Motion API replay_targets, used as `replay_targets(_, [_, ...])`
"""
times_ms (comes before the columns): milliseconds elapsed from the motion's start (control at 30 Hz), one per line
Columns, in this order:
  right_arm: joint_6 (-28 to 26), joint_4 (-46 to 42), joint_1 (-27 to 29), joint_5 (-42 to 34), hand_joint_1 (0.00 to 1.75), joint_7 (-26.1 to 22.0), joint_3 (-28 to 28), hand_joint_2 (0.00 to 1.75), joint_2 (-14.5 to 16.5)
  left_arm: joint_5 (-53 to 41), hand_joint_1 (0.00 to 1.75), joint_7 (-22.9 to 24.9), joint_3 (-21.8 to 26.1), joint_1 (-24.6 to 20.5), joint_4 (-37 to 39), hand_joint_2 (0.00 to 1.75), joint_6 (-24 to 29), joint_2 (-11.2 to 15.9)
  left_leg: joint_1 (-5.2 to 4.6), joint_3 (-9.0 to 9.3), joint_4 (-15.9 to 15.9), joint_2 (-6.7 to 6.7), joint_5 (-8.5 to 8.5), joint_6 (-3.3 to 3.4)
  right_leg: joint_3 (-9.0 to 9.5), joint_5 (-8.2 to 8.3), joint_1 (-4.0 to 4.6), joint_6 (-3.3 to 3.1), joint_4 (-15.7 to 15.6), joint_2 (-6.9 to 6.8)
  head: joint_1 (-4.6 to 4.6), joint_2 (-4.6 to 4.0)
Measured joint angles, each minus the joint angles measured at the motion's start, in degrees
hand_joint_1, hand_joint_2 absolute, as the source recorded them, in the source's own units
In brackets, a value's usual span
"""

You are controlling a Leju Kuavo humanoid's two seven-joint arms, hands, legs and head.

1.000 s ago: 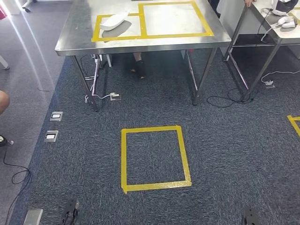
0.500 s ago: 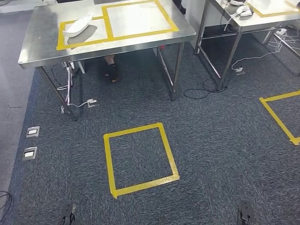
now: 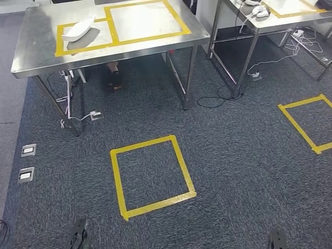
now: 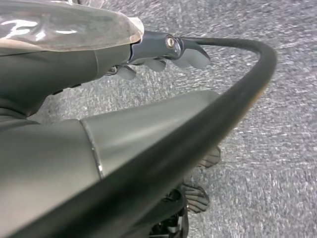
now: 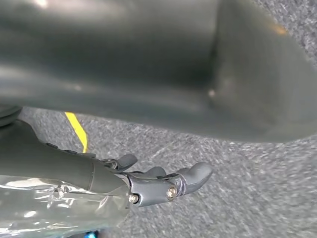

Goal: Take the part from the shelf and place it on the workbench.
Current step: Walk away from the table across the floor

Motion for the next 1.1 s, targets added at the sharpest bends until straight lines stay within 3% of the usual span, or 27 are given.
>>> replay_targets(67, [0.2, 0.0, 0.1, 0.5, 0.00, 1.9, 0.2, 0.00, 0.0, -0.2, 0.00, 0.4, 0.0, -0.2, 0.0, 0.00, 0.0, 0.0, -0.26, 0.17, 0.1, 1.05, -0.16, -0.48, 0.62, 0.04, 0.44, -0.54, -2.0, -0.50, -0.07, 0.00])
replay_targets(133, [1.0, 0.1, 0.6, 0.9, 0.00, 4.4, 0.5, 0.00, 0.0, -0.5, 0.00, 0.9, 0.0, -0.5, 0.0, 0.00, 0.0, 0.1, -0.15, 0.34, 0.3, 1.54, -0.57, -1.05, 0.71, 0.29, 0.29, -1.17, -2.2, 0.73, -0.36, 0.00])
replay_targets(200, [2.0, 0.2, 1.0, 1.1, 0.00, 6.4, 0.7, 0.00, -0.1, -0.8, 0.00, 1.3, 0.0, -0.7, 0.0, 0.00, -0.1, 0.2, 0.10, -0.88, 3.8, -0.77, -3.11, -1.73, 0.95, 0.80, 0.00, -1.95, -2.5, 1.87, -0.64, 0.00])
replay_targets(267, [2.7, 0.3, 1.2, 1.1, 0.00, 7.6, 1.0, 0.00, -0.1, -0.9, 0.00, 1.9, 0.0, -0.6, 0.0, 0.00, -0.1, 0.2, 0.36, -4.37, 11.5, -3.63, -7.25, -2.14, 0.72, 1.18, -0.13, -2.43, -2.5, 3.18, -1.40, 0.00])
replay_targets(300, [2.9, 0.3, 1.4, 1.0, 0.00, 8.0, 1.2, 0.00, -0.1, -1.1, 0.00, 2.2, 0.0, -0.5, 0.0, 0.00, -0.1, 0.3, 0.44, -6.22, 15.3, -4.16, -8.66, -2.24, 0.57, 1.25, -0.12, -2.50, -2.5, 3.92, -1.79, 0.00])
replay_targets(333, [3.0, 0.4, 1.6, 0.9, 0.00, 8.4, 1.3, 0.00, -0.1, -1.3, 0.00, 2.6, -0.1, -0.4, 0.0, 0.00, -0.1, 0.4, 0.49, -7.39, 17.5, -4.36, -8.95, -2.29, 0.52, 1.29, -0.12, -2.52, -2.5, 4.71, -2.09, 0.00])
replay_targets(367, [3.0, 0.4, 1.9, 0.7, 0.00, 8.7, 1.5, 0.00, -0.1, -1.5, 0.00, 2.8, -0.2, -0.4, 0.0, 0.00, -0.1, 0.5, 0.50, -7.54, 17.4, -4.44, -8.02, -2.26, 0.54, 1.31, -0.12, -2.50, -2.5, 5.50, -2.35, 0.00])
replay_targets(400, [3.1, 0.5, 2.2, 0.6, 0.00, 8.8, 1.6, 0.00, -0.1, -1.6, 0.00, 3.0, -0.3, -0.3, 0.0, 0.00, -0.1, 0.6, 0.51, -6.64, 14.9, -4.62, -6.05, -2.15, 0.62, 1.32, -0.12, -2.45, -2.4, 6.28, -2.61, 0.00])
replay_targets(467, [3.1, 0.5, 2.4, 0.4, 0.00, 8.9, 1.7, 0.00, -0.1, -1.8, 0.00, 3.1, -0.4, -0.3, 0.0, 0.00, -0.1, 1.0, 0.61, -3.12, 6.4, -6.38, -1.49, -1.75, 0.64, 1.30, -0.03, -2.16, -2.3, 7.73, -3.14, 0.00])
replay_targets(500, [3.1, 0.5, 2.4, 0.4, 0.00, 8.9, 1.8, 0.00, -0.2, -1.9, 0.00, 3.2, -0.5, -0.4, 0.0, 0.00, -0.1, 1.2, 0.67, -1.81, 3.1, -7.30, -0.14, -1.56, 0.50, 1.31, 0.03, -1.88, -2.3, 8.43, -3.31, 0.00])
replay_targets(567, [3.1, 0.5, 2.5, 0.3, 0.00, 8.9, 1.9, 0.00, -0.4, -1.9, 0.00, 3.3, -0.6, -0.4, 0.0, 0.00, -0.1, 1.4, 0.61, -0.95, 0.6, -8.05, 0.43, -1.20, 0.07, 1.42, 0.05, -1.16, -2.2, 9.60, -3.38, 0.00])
replay_targets(600, [3.1, 0.5, 2.6, 0.3, 0.00, 8.9, 1.9, 0.00, -0.5, -1.9, 0.00, 3.3, -0.7, -0.5, 0.0, 0.00, -0.1, 1.4, 0.61, -0.97, 0.5, -7.43, 0.54, -0.96, -0.21, 1.50, -0.02, -0.75, -2.2, 10.18, -3.32, 0.00])
replay_targets(633, [3.1, 0.6, 2.8, 0.3, 0.00, 9.0, 1.9, 0.00, -0.6, -1.9, 0.00, 3.4, -0.7, -0.6, 0.0, 0.00, -0.1, 1.4, 0.65, -0.90, 0.3, -6.77, 0.67, -0.63, -0.48, 1.35, -0.08, -0.42, -2.0, 9.85, -3.26, 0.00])
replay_targets(700, [3.1, 0.6, 3.1, 0.1, 0.00, 9.0, 2.0, 0.00, -0.9, -2.0, 0.00, 3.4, -0.8, -0.7, 0.0, 0.00, -0.1, 1.4, 0.76, -0.75, -0.1, -5.50, 0.90, 0.18, -2.07, -0.68, -0.03, 0.12, 1.1, 7.29, -2.67, 0.00])
replay_targets(767, [3.1, 0.7, 3.0, -0.2, 0.00, 8.8, 2.1, 0.00, -1.1, -2.1, 0.00, 3.4, -0.8, -0.6, 0.0, 0.00, 0.0, 1.6, 0.63, -0.75, -0.3, -4.20, 0.88, 0.67, -5.41, -4.80, -0.06, 0.51, 8.8, 4.49, -1.77, 0.00])
replay_targets(800, [3.1, 0.7, 3.0, -0.3, 0.00, 8.7, 2.1, 0.00, -1.2, -2.1, 0.00, 3.5, -0.8, -0.5, 0.0, 0.00, 0.1, 1.7, 0.55, -0.77, -0.2, -3.50, 0.85, 0.74, -7.14, -6.48, -0.13, 0.71, 12.8, 4.05, -1.45, 0.00])
replay_targets(833, [3.1, 0.7, 3.1, -0.5, 0.00, 8.6, 2.1, 0.00, -1.2, -2.1, 0.00, 3.5, -0.8, -0.4, 0.0, 0.00, 0.1, 1.7, 0.51, -0.77, -0.2, -2.82, 0.82, 0.75, -8.11, -7.17, -0.20, 0.86, 15.3, 3.85, -1.27, 0.00])
replay_targets(867, [3.2, 0.7, 3.2, -0.5, 0.00, 8.5, 2.1, 0.00, -1.3, -2.1, 0.00, 3.5, -0.8, -0.4, 0.0, 0.00, 0.1, 1.8, 0.49, -0.75, -0.2, -2.18, 0.78, 0.73, -7.88, -6.65, -0.24, 0.94, 15.3, 3.69, -1.11, 0.00])
replay_targets(933, [3.3, 0.7, 3.3, -0.6, 0.00, 8.5, 2.1, 0.00, -1.5, -2.1, 0.00, 3.6, -0.9, -0.3, 0.0, 0.00, 0.2, 1.8, 0.46, -0.51, -0.2, -0.98, 0.64, 0.51, -3.97, -2.97, -0.28, 0.89, 8.4, 2.50, -0.58, 0.00])
replay_targets(1000, [3.5, 0.7, 3.0, -0.6, 0.00, 8.4, 2.2, 0.00, -1.7, -2.2, 0.00, 3.6, -0.9, -0.3, 0.0, 0.00, 0.1, 1.9, 0.14, -0.23, -0.1, 0.15, 0.38, 0.09, 0.14, -0.43, 0.05, 0.44, 0.4, -0.07, 0.09, 0.00])
replay_targets(1067, [3.5, 0.7, 2.8, -0.6, 0.00, 8.3, 2.3, 0.00, -1.8, -2.3, 0.00, 3.6, -0.9, -0.4, 0.0, 0.00, 0.0, 2.0, -0.16, -0.02, 0.0, 1.36, 0.23, -0.40, 1.04, -0.22, 0.45, -0.24, -2.2, -0.86, 0.16, 0.00])
replay_targets(1100, [3.6, 0.7, 2.8, -0.6, 0.00, 8.3, 2.3, 0.00, -1.8, -2.4, 0.00, 3.6, -0.9, -0.4, 0.0, 0.00, 0.0, 2.0, -0.20, 0.11, 0.0, 2.00, 0.18, -0.66, 0.90, -0.07, 0.47, -0.64, -2.2, -0.11, 0.02, 0.00])
